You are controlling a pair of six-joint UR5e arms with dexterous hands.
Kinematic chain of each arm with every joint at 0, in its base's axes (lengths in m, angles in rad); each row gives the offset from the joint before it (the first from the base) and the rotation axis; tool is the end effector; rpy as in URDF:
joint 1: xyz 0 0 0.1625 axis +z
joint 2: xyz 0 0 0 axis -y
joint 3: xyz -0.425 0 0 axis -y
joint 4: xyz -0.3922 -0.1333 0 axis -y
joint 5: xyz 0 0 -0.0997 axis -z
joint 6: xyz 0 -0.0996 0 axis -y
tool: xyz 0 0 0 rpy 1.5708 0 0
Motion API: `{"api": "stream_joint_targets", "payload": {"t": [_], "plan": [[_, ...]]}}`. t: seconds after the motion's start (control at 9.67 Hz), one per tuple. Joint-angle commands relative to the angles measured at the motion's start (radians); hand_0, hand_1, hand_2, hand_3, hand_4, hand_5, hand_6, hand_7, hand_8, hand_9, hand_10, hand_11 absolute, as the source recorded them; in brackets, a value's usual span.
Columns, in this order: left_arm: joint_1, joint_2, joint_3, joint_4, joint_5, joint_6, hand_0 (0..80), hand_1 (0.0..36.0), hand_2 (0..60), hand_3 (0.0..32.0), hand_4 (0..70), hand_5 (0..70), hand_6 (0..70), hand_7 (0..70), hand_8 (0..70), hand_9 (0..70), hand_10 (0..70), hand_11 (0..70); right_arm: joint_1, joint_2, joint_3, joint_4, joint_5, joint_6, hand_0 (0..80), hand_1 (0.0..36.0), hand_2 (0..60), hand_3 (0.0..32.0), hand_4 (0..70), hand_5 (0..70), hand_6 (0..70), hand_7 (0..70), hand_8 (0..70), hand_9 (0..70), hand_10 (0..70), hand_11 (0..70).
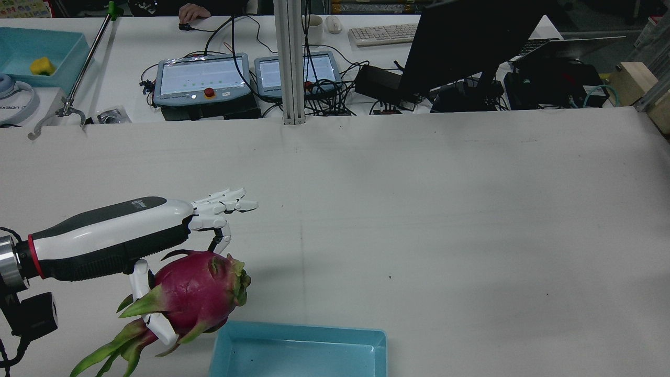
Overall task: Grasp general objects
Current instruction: 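Lift the dragon fruit and carry it toward the light-blue tray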
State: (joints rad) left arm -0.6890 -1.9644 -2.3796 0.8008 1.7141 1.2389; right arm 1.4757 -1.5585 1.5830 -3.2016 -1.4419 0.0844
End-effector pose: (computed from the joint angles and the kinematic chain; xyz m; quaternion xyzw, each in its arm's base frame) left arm 0.2592 -0.3678 0.2423 0.1089 0.8256 -0.2168 0.5094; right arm 0.0987 -0.5041 0.6810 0.0160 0.6944 -0.7183 0.0409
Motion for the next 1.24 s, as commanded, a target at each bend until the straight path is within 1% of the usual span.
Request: {"api": "stream_joint_targets", "payload": {"t": [0.0, 0.1, 0.31, 0.41, 0.52, 0.62, 0.72, 0.83, 0.93, 1.14], "plan": [[0.058, 0.001, -0.038, -0.049, -0.017, -0.076, 48.1, 17.8, 32.5, 0.0, 34.0, 70.0, 0.5, 16.8, 0.0, 1.9, 0.0, 0.0, 0.000, 0.000, 0.000, 0.000, 0.000, 0.000, 0.0, 0.0, 0.0, 0.0, 0.0, 0.0, 0.0, 0.0, 0.0, 0.0, 0.0, 0.0], [0.095, 0.001, -0.038, -0.060, -0.042, -0.076, 48.4, 18.0, 33.5, 0.0, 36.6, 70.0, 1.7, 18.6, 0.0, 2.3, 0.0, 0.0, 0.000, 0.000, 0.000, 0.000, 0.000, 0.000, 0.0, 0.0, 0.0, 0.0, 0.0, 0.0, 0.0, 0.0, 0.0, 0.0, 0.0, 0.0], [0.170, 0.001, -0.036, -0.093, -0.083, -0.076, 48.0, 17.1, 31.3, 0.0, 35.5, 70.0, 1.4, 18.1, 0.0, 2.2, 0.0, 0.0, 0.000, 0.000, 0.000, -0.001, 0.000, 0.000, 0.0, 0.0, 0.0, 0.0, 0.0, 0.0, 0.0, 0.0, 0.0, 0.0, 0.0, 0.0], [0.204, 0.001, -0.036, -0.112, -0.109, -0.082, 48.2, 17.2, 30.0, 0.0, 34.6, 70.0, 0.7, 17.3, 0.0, 2.0, 0.0, 0.0, 0.000, 0.000, 0.000, 0.000, 0.000, 0.000, 0.0, 0.0, 0.0, 0.0, 0.0, 0.0, 0.0, 0.0, 0.0, 0.0, 0.0, 0.0], [0.224, 0.001, -0.035, -0.133, -0.117, -0.084, 48.3, 16.0, 22.2, 0.0, 32.2, 70.0, 0.1, 15.6, 0.0, 1.7, 0.0, 0.0, 0.000, 0.000, 0.000, -0.001, 0.000, 0.000, 0.0, 0.0, 0.0, 0.0, 0.0, 0.0, 0.0, 0.0, 0.0, 0.0, 0.0, 0.0], [0.229, 0.002, -0.030, -0.140, -0.117, -0.084, 48.6, 13.8, 1.8, 1.8, 6.8, 43.3, 0.0, 9.3, 0.0, 0.4, 0.0, 0.0, 0.000, 0.000, 0.000, 0.000, 0.000, 0.000, 0.0, 0.0, 0.0, 0.0, 0.0, 0.0, 0.0, 0.0, 0.0, 0.0, 0.0, 0.0], [0.227, 0.004, -0.023, -0.146, -0.117, -0.084, 47.8, 11.5, 0.0, 32.0, 0.0, 11.0, 0.0, 2.2, 0.0, 0.0, 0.0, 0.0, 0.000, 0.000, 0.000, 0.000, 0.000, 0.000, 0.0, 0.0, 0.0, 0.0, 0.0, 0.0, 0.0, 0.0, 0.0, 0.0, 0.0, 0.0], [0.226, 0.004, 0.008, -0.156, -0.117, -0.084, 46.7, 8.1, 0.0, 32.0, 0.0, 0.0, 0.0, 0.0, 0.0, 0.0, 0.0, 0.0, 0.000, 0.000, 0.000, -0.001, 0.000, 0.000, 0.0, 0.0, 0.0, 0.0, 0.0, 0.0, 0.0, 0.0, 0.0, 0.0, 0.0, 0.0], [0.226, 0.005, 0.028, -0.167, -0.117, -0.076, 46.5, 6.9, 0.0, 32.0, 0.0, 0.0, 0.0, 0.0, 0.0, 0.0, 0.0, 0.0, 0.000, 0.000, 0.000, 0.000, 0.000, 0.000, 0.0, 0.0, 0.0, 0.0, 0.0, 0.0, 0.0, 0.0, 0.0, 0.0, 0.0, 0.0], [0.227, 0.009, 0.033, -0.173, -0.117, -0.072, 46.2, 5.8, 0.0, 32.0, 0.0, 0.0, 0.0, 0.0, 0.0, 0.0, 0.0, 0.0, 0.000, 0.000, 0.000, 0.000, 0.000, 0.000, 0.0, 0.0, 0.0, 0.0, 0.0, 0.0, 0.0, 0.0, 0.0, 0.0, 0.0, 0.0]]}}
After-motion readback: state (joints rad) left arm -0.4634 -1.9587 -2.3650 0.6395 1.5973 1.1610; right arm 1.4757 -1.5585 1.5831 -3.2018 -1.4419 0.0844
